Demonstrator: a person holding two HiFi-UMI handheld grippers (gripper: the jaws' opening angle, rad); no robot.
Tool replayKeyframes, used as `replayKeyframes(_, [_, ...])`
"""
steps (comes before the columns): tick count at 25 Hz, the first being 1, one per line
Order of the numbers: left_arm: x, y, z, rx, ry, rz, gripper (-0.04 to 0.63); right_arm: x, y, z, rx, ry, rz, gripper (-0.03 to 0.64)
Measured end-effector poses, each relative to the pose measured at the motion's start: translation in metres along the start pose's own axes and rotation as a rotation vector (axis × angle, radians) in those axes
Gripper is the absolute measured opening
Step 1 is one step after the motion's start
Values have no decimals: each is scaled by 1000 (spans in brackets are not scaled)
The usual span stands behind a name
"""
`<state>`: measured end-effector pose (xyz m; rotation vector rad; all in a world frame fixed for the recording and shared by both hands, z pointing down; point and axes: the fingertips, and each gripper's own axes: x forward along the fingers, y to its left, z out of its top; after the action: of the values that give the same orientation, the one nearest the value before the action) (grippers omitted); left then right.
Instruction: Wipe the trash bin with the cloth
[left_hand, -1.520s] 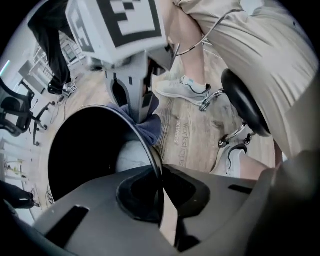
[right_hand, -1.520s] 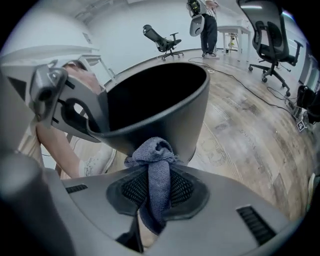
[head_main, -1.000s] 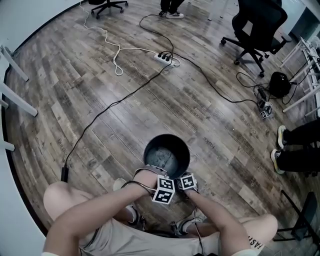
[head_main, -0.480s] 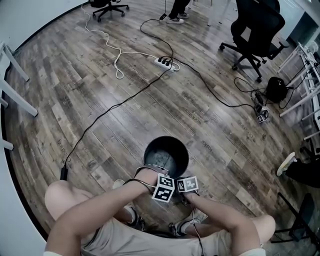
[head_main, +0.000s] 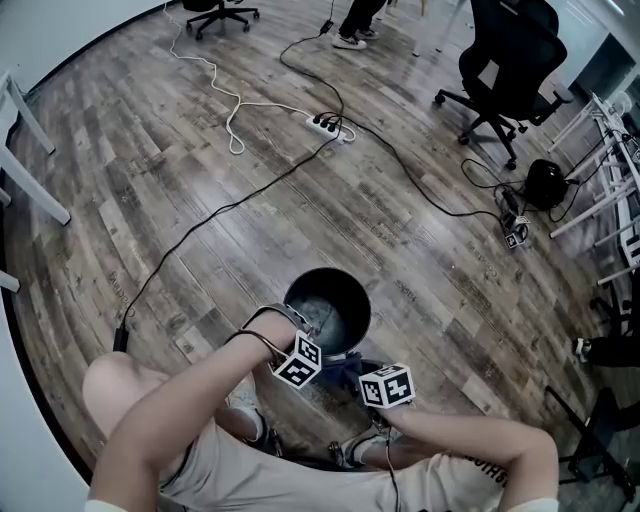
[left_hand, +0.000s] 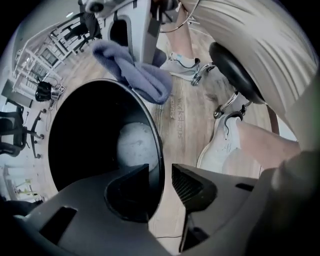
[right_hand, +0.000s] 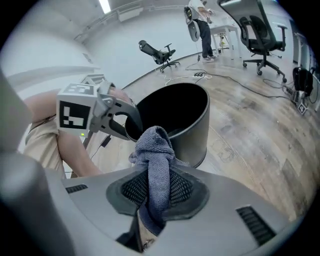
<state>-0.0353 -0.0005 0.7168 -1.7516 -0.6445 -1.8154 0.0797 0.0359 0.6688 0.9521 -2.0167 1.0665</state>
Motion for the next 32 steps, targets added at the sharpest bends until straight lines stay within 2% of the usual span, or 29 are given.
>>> replayKeyframes(2, [2,4,1,-12,2,18,136,-4,3,6,-13,-1,-14,77])
replayKeyframes(3, [3,5,2,-16,4,18,100,-3,1,9,-6,-3,-18,77])
replayKeyframes(7, [3,3,13,15,16,-5,57,8,-12,15,70,14,-42,77])
replayKeyframes(9, [2,1,20,19,1,-9,38,15,-19,12,72,26,-59,77])
replayKeyframes(14, [0,7,35,-82,-62,-2,21,49,-54,5,-39,16,-108,77])
replayKeyframes(18, [-1,11,36,-119,-75,4,22,84,-85,-7,-3,1,-153,77])
replayKeyframes(23, [-2,14,40,-152,-88,9,23,126,-121,-23,-16,-27,-210,77])
replayKeyframes(28, [-1,17,47,-181,-96,-4,23,155,-141,-48,172,-45,-183,77])
replayKeyframes(32, [0,20,48,-220,-89,0,23,163,-148,-49,186,-85,-159,77])
